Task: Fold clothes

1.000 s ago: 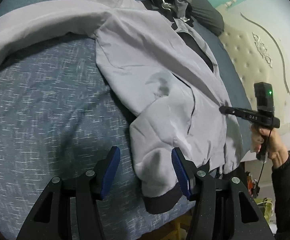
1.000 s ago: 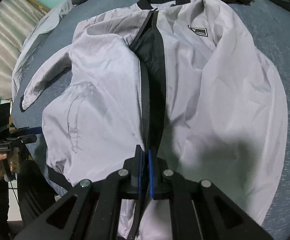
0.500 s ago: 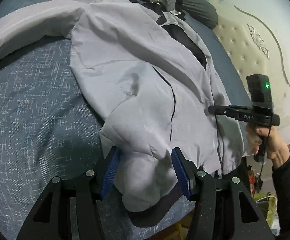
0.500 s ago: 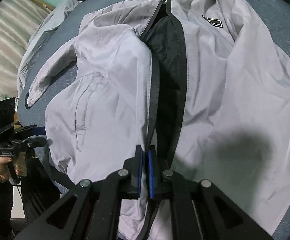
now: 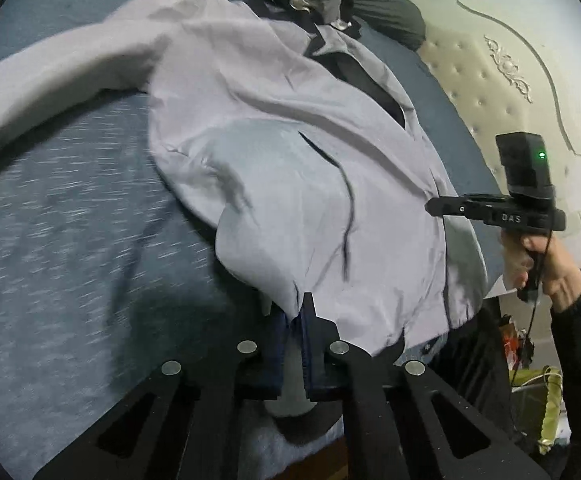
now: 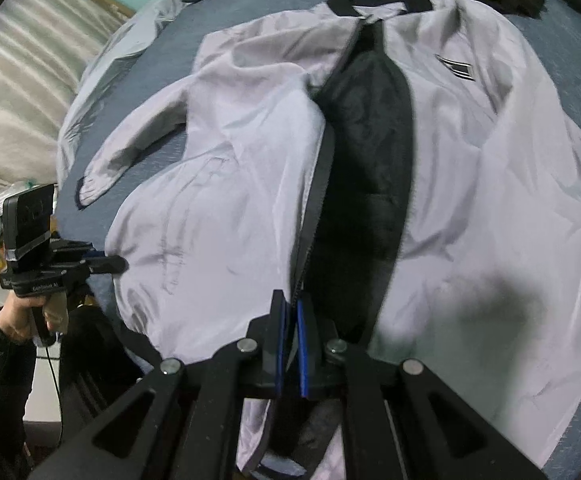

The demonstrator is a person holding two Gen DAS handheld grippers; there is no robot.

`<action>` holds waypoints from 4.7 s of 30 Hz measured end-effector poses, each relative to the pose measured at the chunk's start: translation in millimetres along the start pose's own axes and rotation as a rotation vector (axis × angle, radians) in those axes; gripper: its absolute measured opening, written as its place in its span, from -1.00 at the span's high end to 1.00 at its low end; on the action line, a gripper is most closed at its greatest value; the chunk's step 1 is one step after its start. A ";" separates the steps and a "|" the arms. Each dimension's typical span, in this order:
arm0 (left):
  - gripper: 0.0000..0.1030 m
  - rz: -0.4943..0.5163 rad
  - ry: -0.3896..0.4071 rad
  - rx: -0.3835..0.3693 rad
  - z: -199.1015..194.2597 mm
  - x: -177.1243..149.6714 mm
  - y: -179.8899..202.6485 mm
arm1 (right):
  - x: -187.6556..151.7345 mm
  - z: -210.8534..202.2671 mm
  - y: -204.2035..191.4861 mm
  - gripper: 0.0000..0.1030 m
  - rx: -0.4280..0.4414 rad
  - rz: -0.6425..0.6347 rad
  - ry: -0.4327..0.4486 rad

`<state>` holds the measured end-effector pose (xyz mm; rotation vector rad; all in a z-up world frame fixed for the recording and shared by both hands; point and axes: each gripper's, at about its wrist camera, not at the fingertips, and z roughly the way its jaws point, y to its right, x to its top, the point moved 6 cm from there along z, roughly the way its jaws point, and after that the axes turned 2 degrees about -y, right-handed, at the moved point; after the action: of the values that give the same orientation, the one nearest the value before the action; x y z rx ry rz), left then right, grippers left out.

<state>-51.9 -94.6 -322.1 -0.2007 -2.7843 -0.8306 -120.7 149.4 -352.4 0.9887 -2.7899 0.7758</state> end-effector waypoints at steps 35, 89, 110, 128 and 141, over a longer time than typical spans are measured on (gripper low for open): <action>0.74 -0.024 -0.134 0.001 11.4 -31.7 -17.5 | -85.6 -101.8 119.6 0.27 -0.200 0.231 0.080; 0.11 0.035 0.173 0.170 14.4 236.4 -15.7 | 132.3 -107.1 174.4 -0.05 -0.285 0.227 0.270; -0.12 0.048 0.069 0.288 98.4 370.6 -96.9 | 281.6 -39.8 238.9 -0.06 -0.361 0.167 0.190; 0.91 0.082 0.063 0.324 112.8 366.8 -111.4 | 281.1 -29.0 252.0 0.94 -0.466 0.068 0.222; 0.96 0.112 0.211 0.496 65.7 424.8 -88.9 | 310.8 -102.6 243.5 0.96 -0.549 0.045 0.398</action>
<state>-490.7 -104.3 -313.3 -0.1663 -2.6459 -0.1120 -523.2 184.5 -295.3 0.5952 -2.4616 0.1523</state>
